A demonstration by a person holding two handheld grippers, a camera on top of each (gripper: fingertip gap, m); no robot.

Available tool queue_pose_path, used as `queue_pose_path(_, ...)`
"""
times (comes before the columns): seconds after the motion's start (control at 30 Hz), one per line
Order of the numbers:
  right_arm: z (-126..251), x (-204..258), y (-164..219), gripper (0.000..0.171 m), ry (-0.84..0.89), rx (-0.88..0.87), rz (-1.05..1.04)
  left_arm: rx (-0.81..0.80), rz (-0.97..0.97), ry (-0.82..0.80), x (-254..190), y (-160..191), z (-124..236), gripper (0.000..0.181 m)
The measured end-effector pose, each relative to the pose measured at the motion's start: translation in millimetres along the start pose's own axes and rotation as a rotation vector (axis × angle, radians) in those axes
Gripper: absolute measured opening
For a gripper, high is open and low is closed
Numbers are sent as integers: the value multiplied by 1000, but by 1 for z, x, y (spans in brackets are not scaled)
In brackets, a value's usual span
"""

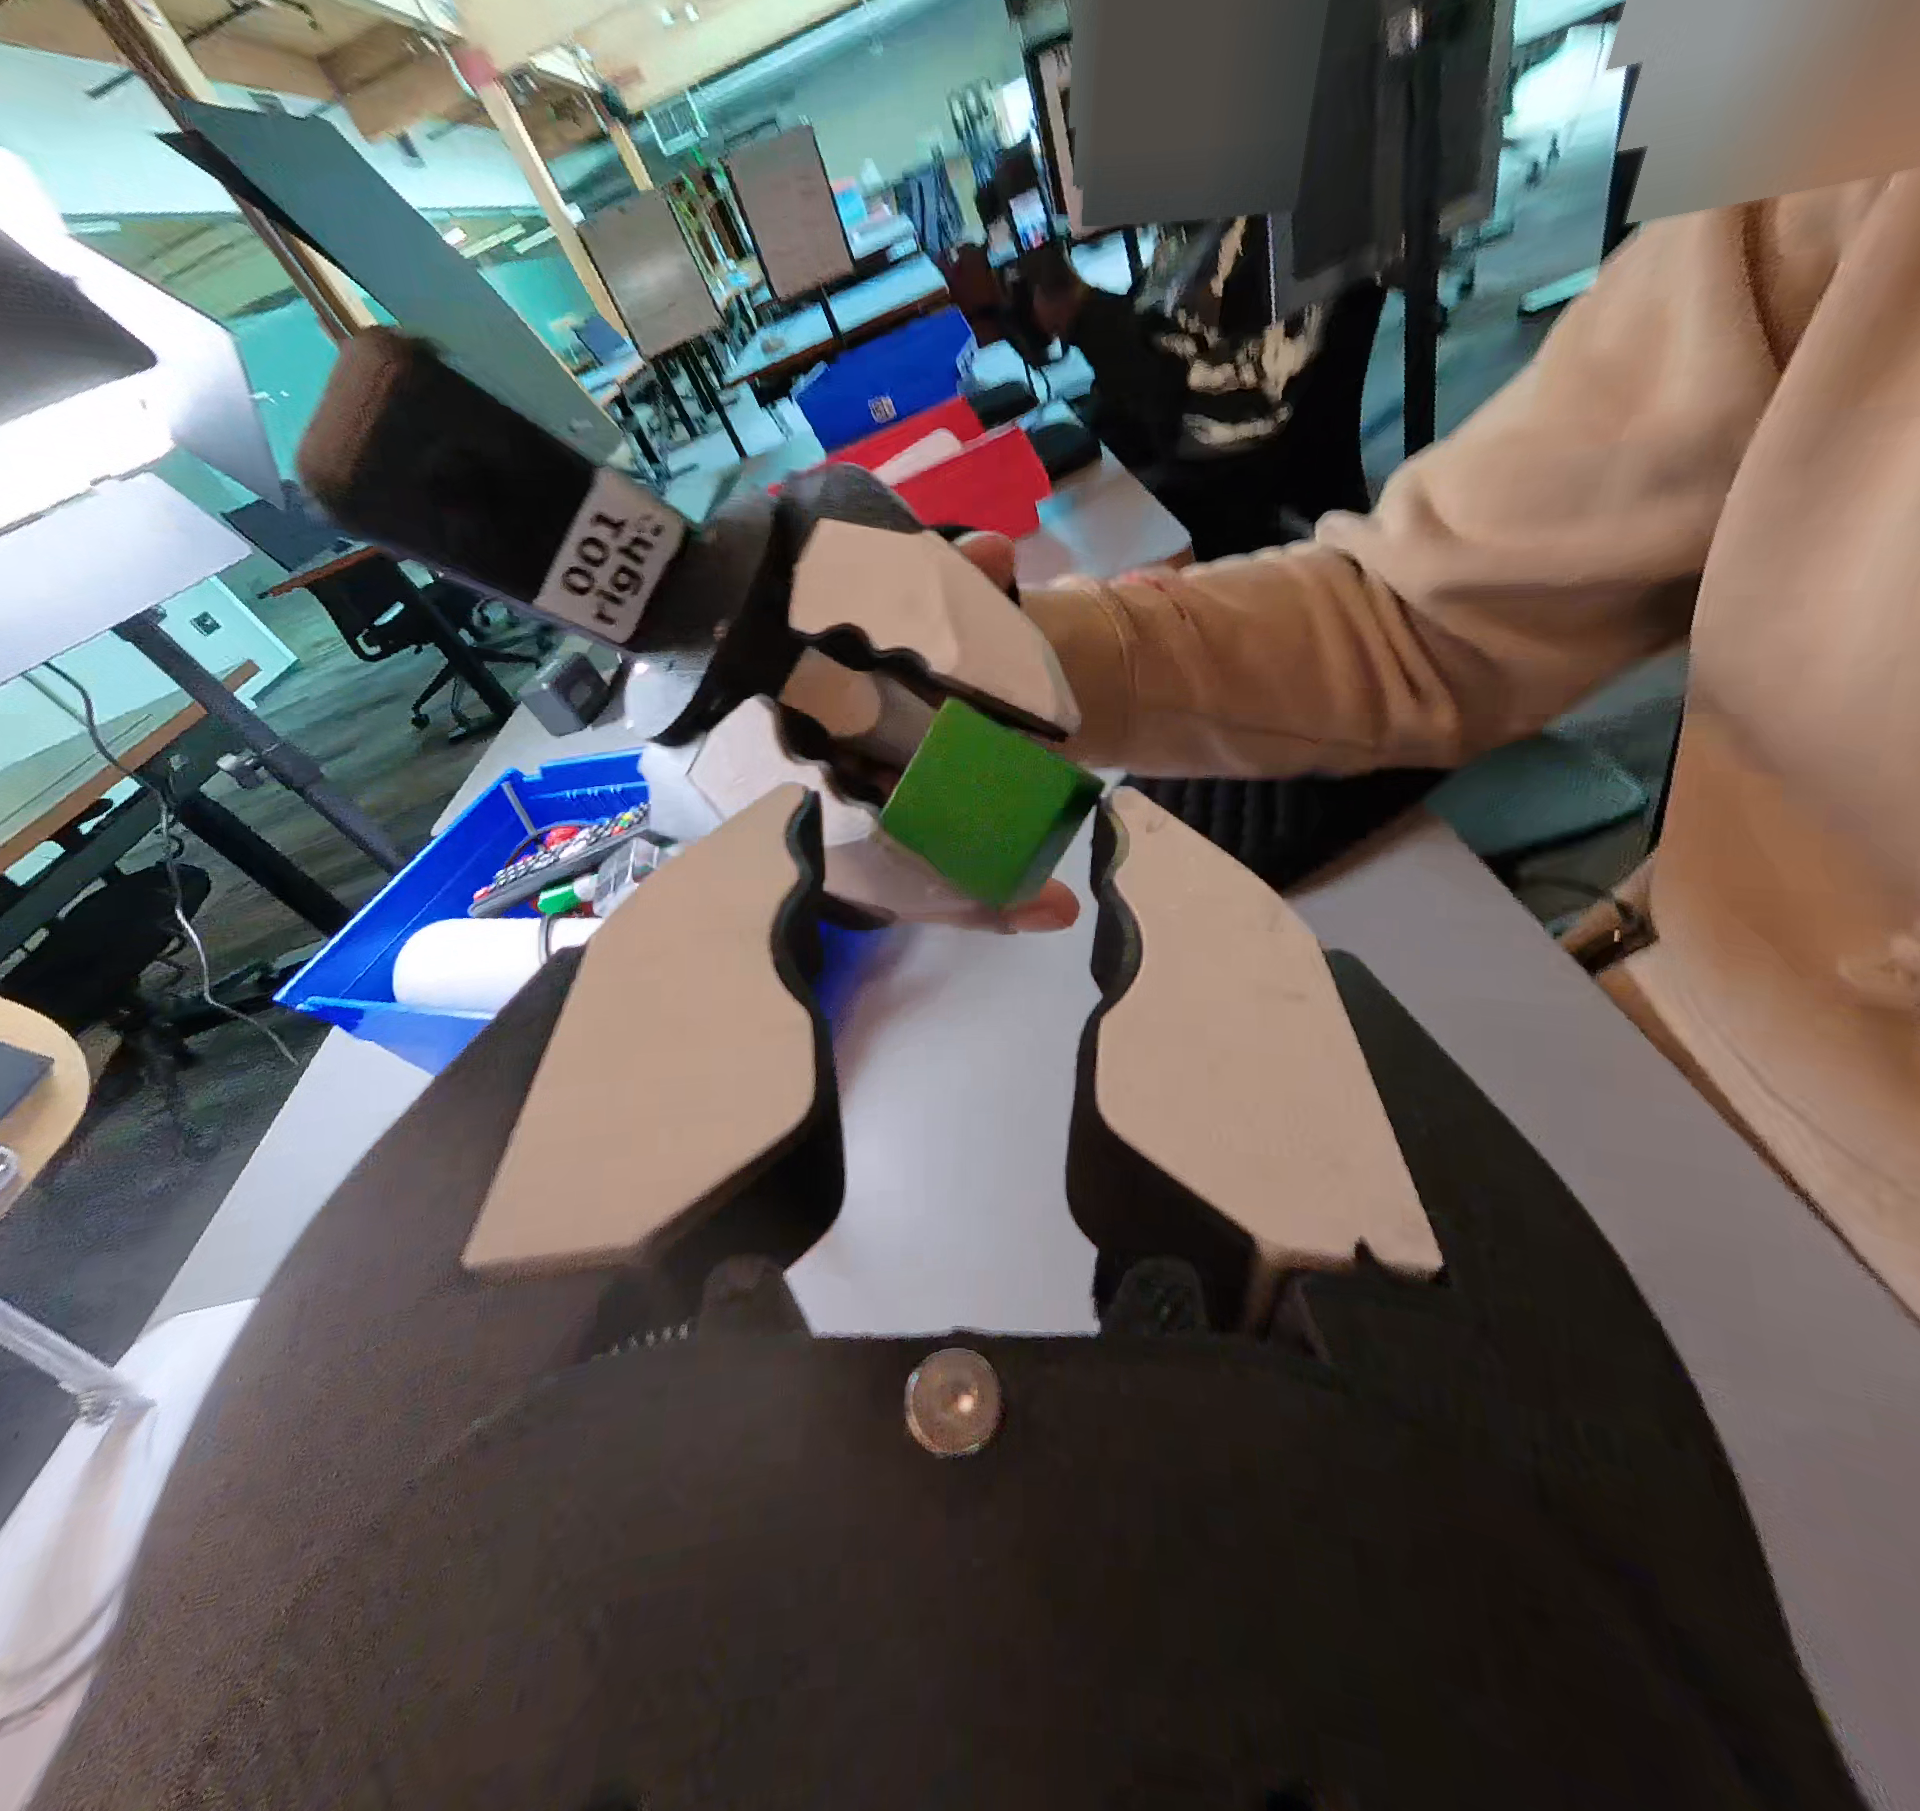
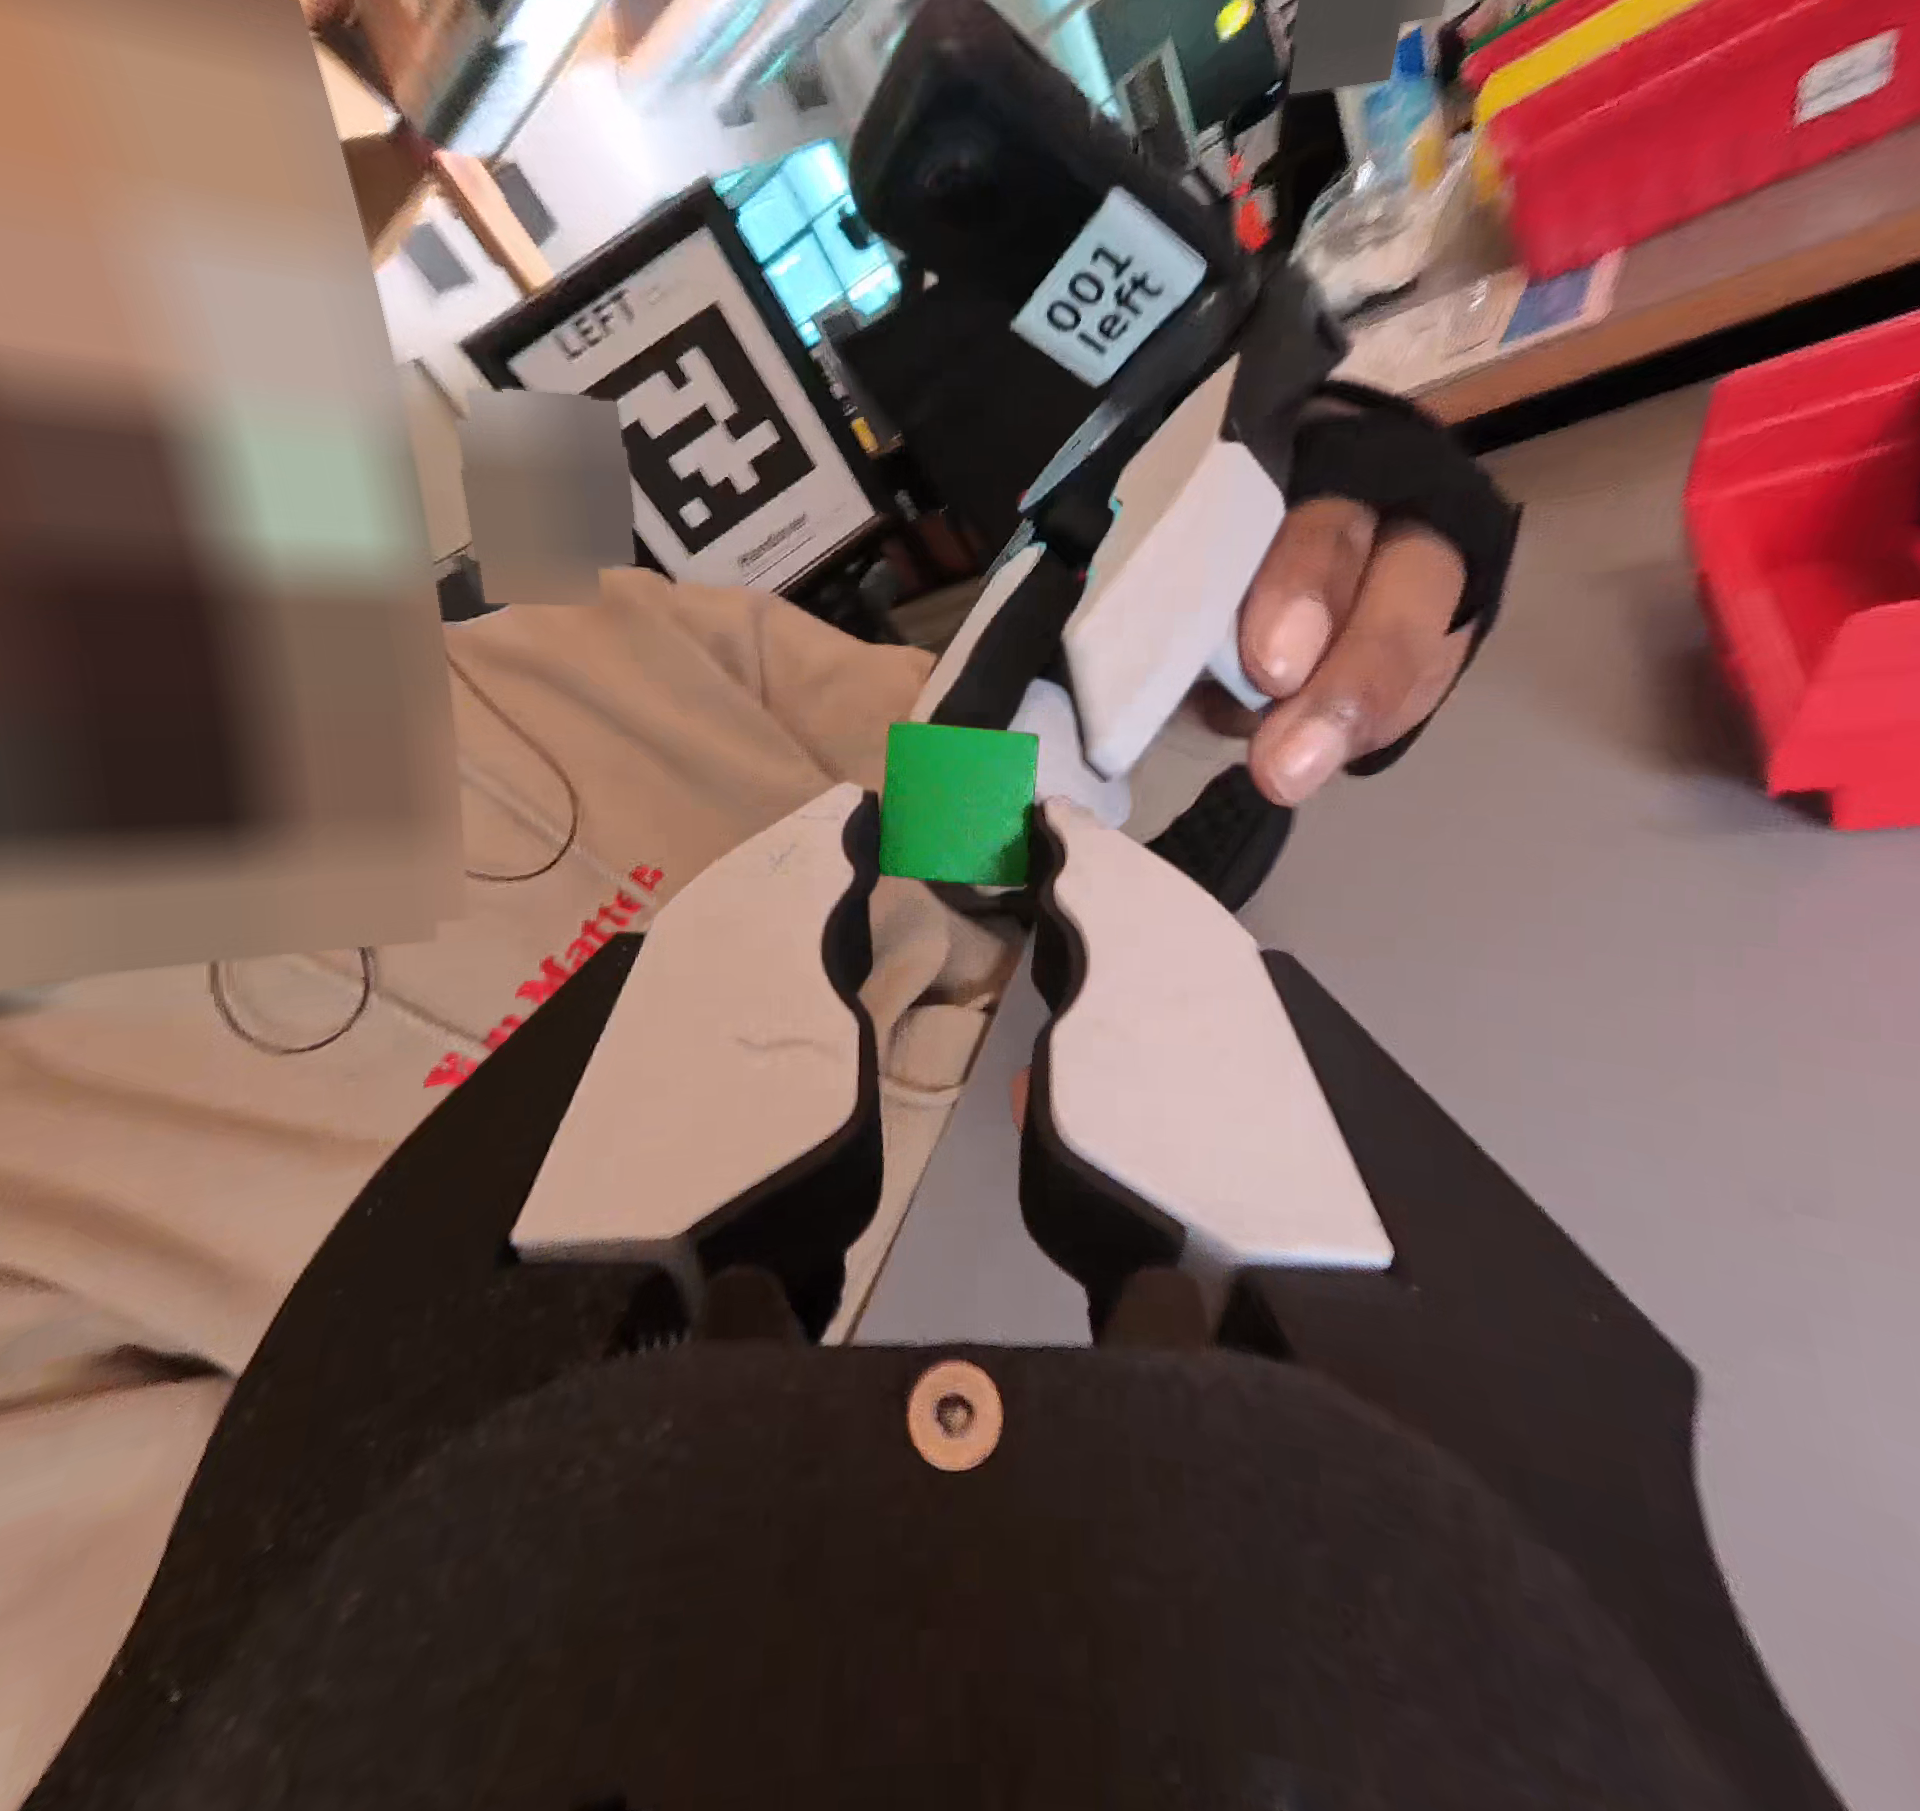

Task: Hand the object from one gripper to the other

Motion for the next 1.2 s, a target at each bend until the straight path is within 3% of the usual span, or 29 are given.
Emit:
queue_pose_path(0.1,-4,-6,4,26,-13,6,-43,84,-87,-6,-5,7,-2,37)
queue_pose_path(0.17,0,-12,-8,26,23,-77,-57,88,-110,-117,10,4,0,36)
queue_pose_path(0.23,15,-28,-32,28,166,-234,-37,68,-60,-265,35,0,8,36)
queue_pose_path(0.37,45,-29,-65,34,478,-423,288,-12,157,-365,60,-4,20,35)
queue_pose_path(0.47,40,-21,-62,41,718,-279,728,-122,470,-258,62,-9,19,35)
queue_pose_path(0.57,30,-31,-47,48,968,29,1152,-229,754,-117,60,-15,18,35)
queue_pose_path(0.67,19,-35,-45,51,1096,146,1382,-229,913,-18,53,-10,9,34)
queue_pose_path(0.77,16,-35,-45,28,1152,176,1470,-239,959,47,47,-11,4,30)
queue_pose_path(0.87,22,-22,-51,28,1001,14,1219,-279,842,41,49,-20,12,48)
queue_pose_path(0.93,28,-9,-56,28,796,-142,934,-250,649,-50,50,-21,19,49)
queue_pose_path(1.0,29,1,-51,28,545,-188,641,-175,451,-118,47,-20,22,53)
queue_pose_path(1.1,25,4,-37,28,269,-172,314,-92,243,-128,34,-18,17,53)
queue_pose_path(1.2,10,0,-7,28,83,-31,115,1,77,-71,14,-8,9,53)
Point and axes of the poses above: each gripper's, where its closed fingertips meet, z back along the fingers, y out of its underside, x = y × z across the jaws, the point moved 1 cm from there along z, back along the fingers
